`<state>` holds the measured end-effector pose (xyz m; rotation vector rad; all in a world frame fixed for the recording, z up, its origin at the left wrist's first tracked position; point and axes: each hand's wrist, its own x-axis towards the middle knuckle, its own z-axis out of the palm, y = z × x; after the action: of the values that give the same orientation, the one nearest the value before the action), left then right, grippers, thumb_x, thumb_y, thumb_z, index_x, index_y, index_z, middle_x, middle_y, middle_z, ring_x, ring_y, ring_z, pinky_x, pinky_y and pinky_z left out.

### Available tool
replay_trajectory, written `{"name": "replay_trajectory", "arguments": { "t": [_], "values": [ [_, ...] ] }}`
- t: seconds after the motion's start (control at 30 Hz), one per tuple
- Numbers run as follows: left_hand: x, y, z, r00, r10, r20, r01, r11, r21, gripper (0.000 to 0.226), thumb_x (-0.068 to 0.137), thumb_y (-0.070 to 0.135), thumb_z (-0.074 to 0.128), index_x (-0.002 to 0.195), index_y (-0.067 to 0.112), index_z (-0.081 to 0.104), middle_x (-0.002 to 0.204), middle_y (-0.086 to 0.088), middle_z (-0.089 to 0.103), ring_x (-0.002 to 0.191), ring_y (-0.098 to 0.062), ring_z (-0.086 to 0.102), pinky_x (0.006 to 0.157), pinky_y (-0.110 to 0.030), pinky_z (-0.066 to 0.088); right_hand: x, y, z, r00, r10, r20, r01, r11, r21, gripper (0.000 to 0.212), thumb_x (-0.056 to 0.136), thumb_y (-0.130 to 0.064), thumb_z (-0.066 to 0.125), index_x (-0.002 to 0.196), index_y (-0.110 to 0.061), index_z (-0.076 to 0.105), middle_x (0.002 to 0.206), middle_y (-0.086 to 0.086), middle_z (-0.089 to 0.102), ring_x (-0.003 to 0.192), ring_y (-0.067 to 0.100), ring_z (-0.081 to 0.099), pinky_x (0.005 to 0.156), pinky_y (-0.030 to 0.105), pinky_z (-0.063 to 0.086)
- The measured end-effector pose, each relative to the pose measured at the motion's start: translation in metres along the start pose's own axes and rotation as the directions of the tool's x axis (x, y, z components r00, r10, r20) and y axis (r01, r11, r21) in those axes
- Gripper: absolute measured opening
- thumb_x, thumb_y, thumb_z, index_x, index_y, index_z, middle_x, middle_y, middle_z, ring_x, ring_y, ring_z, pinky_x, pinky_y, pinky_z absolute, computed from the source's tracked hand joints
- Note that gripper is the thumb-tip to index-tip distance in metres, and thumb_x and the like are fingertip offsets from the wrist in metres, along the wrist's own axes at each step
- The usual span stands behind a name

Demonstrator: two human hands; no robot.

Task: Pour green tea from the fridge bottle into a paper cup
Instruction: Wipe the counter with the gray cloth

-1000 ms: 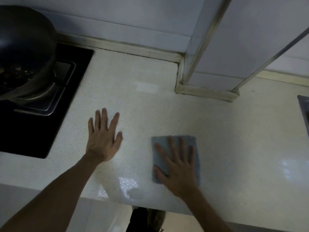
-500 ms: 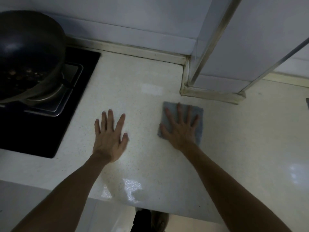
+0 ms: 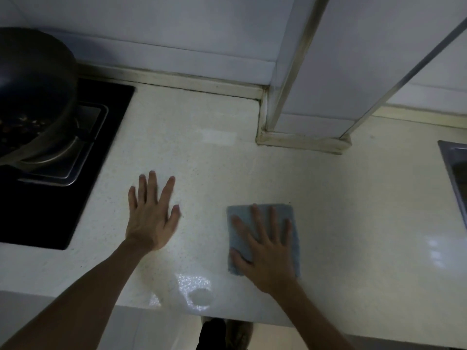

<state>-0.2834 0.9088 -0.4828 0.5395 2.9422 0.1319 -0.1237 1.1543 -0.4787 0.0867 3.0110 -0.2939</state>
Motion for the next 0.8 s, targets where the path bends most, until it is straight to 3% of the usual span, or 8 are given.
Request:
{"name": "replay_trajectory", "arguments": {
  "t": [0.17,0.3,0.4,0.6,0.8],
  "values": [
    [0.000,0.001,-0.001,1.000,-0.012,-0.003,0.012,1.000,-0.001,0.073,0.091,0.056,0.017,0.155,0.025,0.001,0.160,-0.021,-0.006,0.147,-0.036,-0.011,0.118,-0.057,0.004,0.004,0.067,-0.014,0.986,0.159,0.048,-0.161,0.985,0.057,0.080,0.087,-0.078,0.013,0.154,-0.038,-0.003,0.162,0.002,-0.016,0.147,0.034,-0.020,0.113,0.068,-0.005],
    [-0.001,0.000,0.000,1.000,-0.019,-0.007,0.019,1.000,0.008,0.073,0.091,0.056,0.017,0.155,0.025,-0.001,0.159,-0.022,-0.006,0.147,-0.037,-0.011,0.118,-0.057,0.005,0.046,0.069,-0.020,0.977,0.207,0.047,-0.210,0.976,0.063,0.084,0.081,-0.082,0.003,0.152,-0.040,-0.013,0.160,0.002,-0.025,0.143,0.031,-0.032,0.111,0.065,-0.016],
    [0.000,0.000,0.000,1.000,-0.022,0.002,0.022,1.000,0.015,0.073,0.091,0.056,0.016,0.155,0.025,-0.001,0.159,-0.022,-0.007,0.147,-0.038,-0.011,0.118,-0.058,0.006,0.080,0.047,-0.017,0.987,0.148,0.055,-0.151,0.988,0.042,0.083,0.083,-0.080,0.012,0.149,-0.042,-0.020,0.158,0.003,-0.029,0.141,0.034,-0.034,0.110,0.066,-0.017],
    [-0.001,0.000,-0.001,1.000,-0.014,-0.010,0.014,1.000,0.004,0.073,0.092,0.055,0.020,0.155,0.024,0.002,0.159,-0.021,-0.008,0.147,-0.037,-0.012,0.118,-0.057,0.005,0.145,-0.017,-0.006,0.999,-0.022,0.034,0.022,1.000,-0.004,0.079,0.089,-0.072,0.023,0.153,-0.038,-0.006,0.162,0.007,-0.017,0.145,0.039,-0.023,0.111,0.069,-0.008],
    [-0.001,-0.002,0.001,1.000,0.001,-0.004,-0.001,1.000,-0.008,0.073,0.093,0.057,0.021,0.155,0.026,-0.001,0.160,-0.020,-0.011,0.147,-0.036,-0.015,0.118,-0.056,0.002,0.213,-0.036,-0.014,0.998,-0.018,0.053,0.019,1.000,-0.022,0.078,0.091,-0.070,0.029,0.153,-0.038,-0.004,0.162,0.007,-0.015,0.145,0.042,-0.020,0.111,0.070,-0.007]
  ]
}}
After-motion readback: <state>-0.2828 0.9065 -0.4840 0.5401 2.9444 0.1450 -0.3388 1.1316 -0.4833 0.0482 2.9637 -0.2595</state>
